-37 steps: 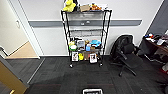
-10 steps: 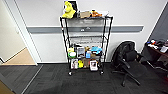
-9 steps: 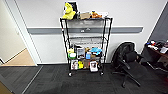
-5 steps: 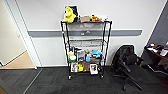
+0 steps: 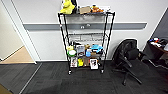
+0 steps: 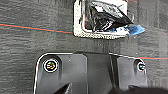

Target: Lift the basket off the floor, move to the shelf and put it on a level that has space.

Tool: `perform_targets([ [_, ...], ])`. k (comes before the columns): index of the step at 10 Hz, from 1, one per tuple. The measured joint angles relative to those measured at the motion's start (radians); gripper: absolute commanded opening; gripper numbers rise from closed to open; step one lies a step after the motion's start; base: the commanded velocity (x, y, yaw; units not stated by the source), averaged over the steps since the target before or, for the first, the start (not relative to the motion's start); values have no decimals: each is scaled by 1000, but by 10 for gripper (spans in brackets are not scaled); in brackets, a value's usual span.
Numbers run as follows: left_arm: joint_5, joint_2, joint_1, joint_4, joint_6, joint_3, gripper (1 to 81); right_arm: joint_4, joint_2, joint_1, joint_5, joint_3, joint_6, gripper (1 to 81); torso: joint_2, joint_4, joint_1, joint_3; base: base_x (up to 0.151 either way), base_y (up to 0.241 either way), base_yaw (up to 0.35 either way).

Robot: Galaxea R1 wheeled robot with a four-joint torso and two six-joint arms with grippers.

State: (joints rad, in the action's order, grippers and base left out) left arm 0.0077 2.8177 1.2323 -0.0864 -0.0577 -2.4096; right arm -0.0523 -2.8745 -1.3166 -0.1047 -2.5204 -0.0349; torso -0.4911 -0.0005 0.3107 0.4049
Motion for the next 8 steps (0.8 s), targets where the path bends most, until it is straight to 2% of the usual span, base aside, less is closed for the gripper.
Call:
perform_targets([
  [2, -4, 1, -2, -3, 0, 0, 811, 0, -1, 6, 0, -1, 0, 811, -61, 0, 40, 57, 0, 0, 0],
  [4, -8, 2, -6, -16, -5, 1, 811, 0, -1, 7, -2, -1, 0, 811, -113, 0, 73, 74, 0, 0, 0],
  [8, 4, -5, -39, -19, -5, 3, 811, 0, 2, 12, 1, -11, 0, 811, -248, 0, 158, 75, 0, 0, 0],
])
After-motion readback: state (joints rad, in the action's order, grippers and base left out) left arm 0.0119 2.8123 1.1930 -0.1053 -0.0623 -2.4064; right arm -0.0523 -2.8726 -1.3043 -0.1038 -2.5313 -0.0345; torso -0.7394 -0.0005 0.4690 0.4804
